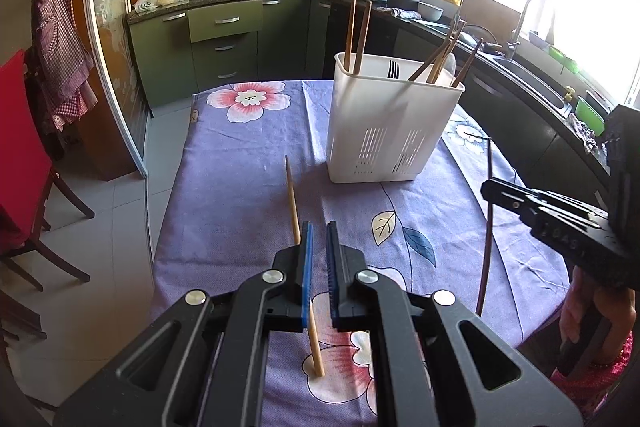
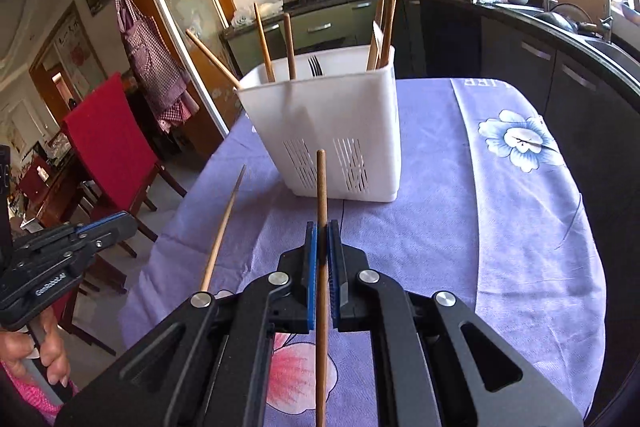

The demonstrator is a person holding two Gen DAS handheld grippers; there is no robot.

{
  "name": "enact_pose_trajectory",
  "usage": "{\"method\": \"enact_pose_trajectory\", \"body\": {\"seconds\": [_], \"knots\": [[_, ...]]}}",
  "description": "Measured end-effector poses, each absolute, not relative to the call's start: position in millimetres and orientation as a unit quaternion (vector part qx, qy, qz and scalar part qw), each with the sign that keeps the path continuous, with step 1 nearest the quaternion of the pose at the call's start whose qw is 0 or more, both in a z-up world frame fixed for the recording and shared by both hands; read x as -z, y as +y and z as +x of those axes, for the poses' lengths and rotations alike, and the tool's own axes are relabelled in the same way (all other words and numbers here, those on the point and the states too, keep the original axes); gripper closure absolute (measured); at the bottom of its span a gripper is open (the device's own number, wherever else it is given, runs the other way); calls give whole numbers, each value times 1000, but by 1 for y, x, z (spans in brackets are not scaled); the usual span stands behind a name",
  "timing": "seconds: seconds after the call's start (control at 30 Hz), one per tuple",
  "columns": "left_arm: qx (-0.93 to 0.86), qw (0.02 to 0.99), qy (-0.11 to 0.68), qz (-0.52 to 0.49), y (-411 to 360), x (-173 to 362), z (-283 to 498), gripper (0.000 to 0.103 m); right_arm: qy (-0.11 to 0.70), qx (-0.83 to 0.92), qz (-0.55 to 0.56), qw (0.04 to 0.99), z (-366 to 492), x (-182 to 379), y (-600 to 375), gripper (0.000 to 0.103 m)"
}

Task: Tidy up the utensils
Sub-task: 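Lift the chopsticks upright and carry them above the holder with both grippers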

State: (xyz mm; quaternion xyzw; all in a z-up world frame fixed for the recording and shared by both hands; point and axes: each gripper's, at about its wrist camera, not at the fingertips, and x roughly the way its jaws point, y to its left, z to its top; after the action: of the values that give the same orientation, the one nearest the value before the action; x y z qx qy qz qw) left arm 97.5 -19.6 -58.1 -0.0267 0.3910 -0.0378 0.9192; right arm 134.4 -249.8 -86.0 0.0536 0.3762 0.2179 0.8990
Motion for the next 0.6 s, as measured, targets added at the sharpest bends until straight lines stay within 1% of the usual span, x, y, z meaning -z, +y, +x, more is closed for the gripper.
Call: {"method": "enact_pose_trajectory", "body": {"seconds": [0.07,0.17,0.23,0.47,0.57,0.6], "knots": [[33,918,395,-26,-19,59,99,96,367,-220,58,902,127,79,-255,97],[34,899,434,-44,-11,72,120,96,358,-222,63,905,119,69,-268,97],[34,884,462,-57,-4,87,141,91,354,-225,65,906,113,66,-272,97],[13,842,537,-55,3,136,205,86,355,-226,67,905,110,68,-275,97],[12,828,558,-59,2,150,221,78,356,-228,70,904,111,69,-276,97],[9,826,561,-55,1,153,224,78,356,-227,71,904,112,69,-276,97]]}}
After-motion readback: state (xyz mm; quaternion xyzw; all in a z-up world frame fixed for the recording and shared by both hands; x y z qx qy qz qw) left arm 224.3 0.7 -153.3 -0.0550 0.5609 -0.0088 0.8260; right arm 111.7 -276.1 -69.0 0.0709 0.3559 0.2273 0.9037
